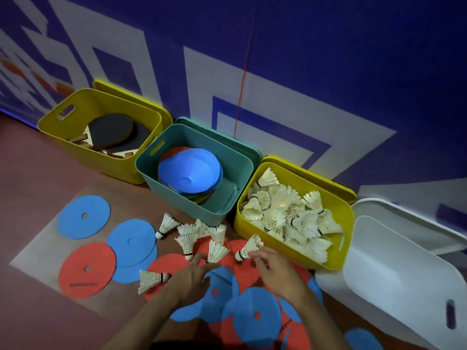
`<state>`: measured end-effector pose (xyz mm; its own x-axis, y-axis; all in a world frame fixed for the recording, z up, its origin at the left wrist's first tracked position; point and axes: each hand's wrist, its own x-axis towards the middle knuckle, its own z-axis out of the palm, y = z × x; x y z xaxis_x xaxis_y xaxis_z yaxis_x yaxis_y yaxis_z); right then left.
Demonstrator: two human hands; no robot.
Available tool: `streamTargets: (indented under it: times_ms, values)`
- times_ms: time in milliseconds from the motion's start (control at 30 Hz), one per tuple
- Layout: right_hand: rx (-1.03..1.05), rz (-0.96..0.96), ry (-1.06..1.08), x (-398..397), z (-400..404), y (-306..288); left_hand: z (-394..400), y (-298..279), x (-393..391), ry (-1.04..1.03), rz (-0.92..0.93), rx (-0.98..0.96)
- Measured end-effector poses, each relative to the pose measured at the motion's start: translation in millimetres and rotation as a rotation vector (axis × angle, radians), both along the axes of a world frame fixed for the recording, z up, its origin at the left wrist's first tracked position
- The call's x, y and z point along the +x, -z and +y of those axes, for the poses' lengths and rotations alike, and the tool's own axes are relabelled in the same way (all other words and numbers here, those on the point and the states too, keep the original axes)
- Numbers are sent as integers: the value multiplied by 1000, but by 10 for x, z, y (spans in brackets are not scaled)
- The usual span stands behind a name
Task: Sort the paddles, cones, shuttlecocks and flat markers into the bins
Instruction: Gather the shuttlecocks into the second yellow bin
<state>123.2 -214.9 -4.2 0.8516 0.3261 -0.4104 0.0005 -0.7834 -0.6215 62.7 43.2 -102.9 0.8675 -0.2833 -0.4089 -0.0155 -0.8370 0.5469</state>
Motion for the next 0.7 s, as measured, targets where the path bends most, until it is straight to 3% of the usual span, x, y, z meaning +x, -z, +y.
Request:
streamTargets:
  times_ms: [267, 467, 700]
  values:
    - [219, -264, 241, 254, -524, -874, -416, -741, 93, -30, -143, -158]
    - [84, -384, 307, 700, -780, -834, -608, -1195, 196, -5, -232, -211]
    - [-170, -218, 166, 978, -821, -564, -622, -1576, 340, -4, -298, -190]
